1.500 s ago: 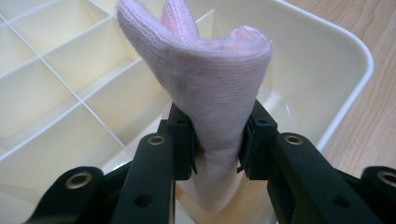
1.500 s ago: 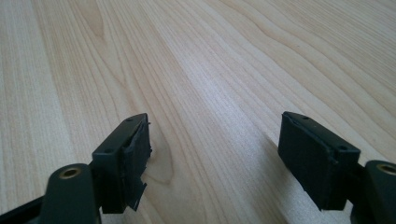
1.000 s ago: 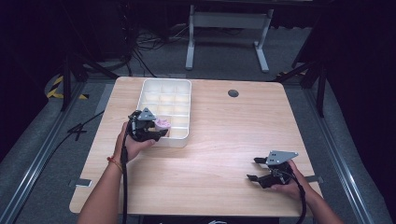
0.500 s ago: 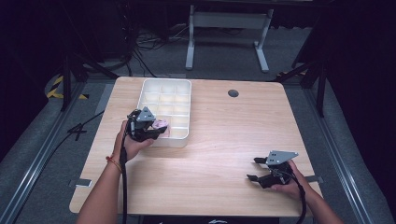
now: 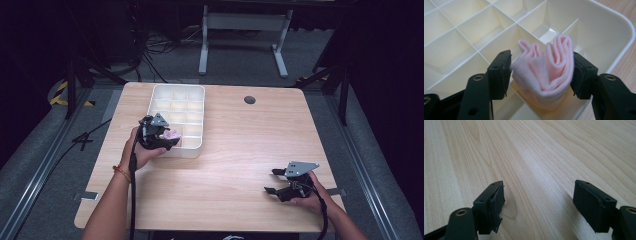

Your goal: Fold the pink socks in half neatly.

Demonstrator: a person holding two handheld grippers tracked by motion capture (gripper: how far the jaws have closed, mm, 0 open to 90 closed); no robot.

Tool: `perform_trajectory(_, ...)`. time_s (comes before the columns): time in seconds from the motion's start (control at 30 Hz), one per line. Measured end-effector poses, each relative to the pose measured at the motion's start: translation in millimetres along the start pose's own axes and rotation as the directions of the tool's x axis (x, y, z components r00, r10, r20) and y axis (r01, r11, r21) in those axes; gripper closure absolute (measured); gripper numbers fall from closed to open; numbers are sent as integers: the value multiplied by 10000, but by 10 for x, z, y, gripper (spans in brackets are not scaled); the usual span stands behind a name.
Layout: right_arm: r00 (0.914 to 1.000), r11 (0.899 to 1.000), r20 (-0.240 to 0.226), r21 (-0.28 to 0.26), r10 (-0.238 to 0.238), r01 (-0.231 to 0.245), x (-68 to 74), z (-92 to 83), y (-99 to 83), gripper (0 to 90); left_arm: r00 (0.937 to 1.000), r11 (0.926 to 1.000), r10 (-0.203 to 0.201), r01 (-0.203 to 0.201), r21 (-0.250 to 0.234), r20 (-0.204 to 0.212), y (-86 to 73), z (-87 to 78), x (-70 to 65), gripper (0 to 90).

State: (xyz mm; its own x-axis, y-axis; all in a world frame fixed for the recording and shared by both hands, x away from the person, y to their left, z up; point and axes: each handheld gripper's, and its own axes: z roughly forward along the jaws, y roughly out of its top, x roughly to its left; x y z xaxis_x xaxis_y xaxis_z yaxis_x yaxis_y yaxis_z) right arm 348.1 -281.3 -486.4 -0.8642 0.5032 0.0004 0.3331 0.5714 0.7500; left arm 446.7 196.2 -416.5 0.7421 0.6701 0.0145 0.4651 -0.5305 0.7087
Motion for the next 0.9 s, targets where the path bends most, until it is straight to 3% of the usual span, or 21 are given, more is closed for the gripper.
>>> perform_trajectory(0.03, 10000, 10000, -1, 3, -7, 7, 0, 0, 0, 256, 9999, 9999, 51, -49, -148, 128, 2, -26, -5, 446)
perform_trajectory(0.07, 10000, 10000, -5, 1, 8, -8, 0, -1, 0, 256, 10000, 9995, 35, -37, -300, -70, 9, -50, -10, 417)
perform_trajectory(0.13, 10000, 10000, -1, 1, 3, -3, 0, 0, 0, 256, 10000, 9994, -79, 79, -347, 3, 11, -53, -14, 432)
perform_trajectory(0.27, 10000, 10000, -1, 2, 0, 0, -1, 0, 0, 256, 9998, 9984, 179, -177, -535, 47, 7, -77, 7, 687)
perform_trajectory(0.43, 10000, 10000, 3, 6, 17, -17, 0, 2, 3, 252, 9992, 9991, 335, -340, -242, -229, 10, -55, 2, 793)
perform_trajectory(0.6, 10000, 10000, -8, 19, 48, -48, 2, 3, 5, 251, 9987, 9992, 361, -366, -129, -346, 14, -34, 13, 805)
perform_trajectory(0.9, 10000, 10000, 9, 24, 67, -67, 3, 5, 7, 251, 9999, 10000, 44, -45, -14, -94, -15, 0, 28, 806)
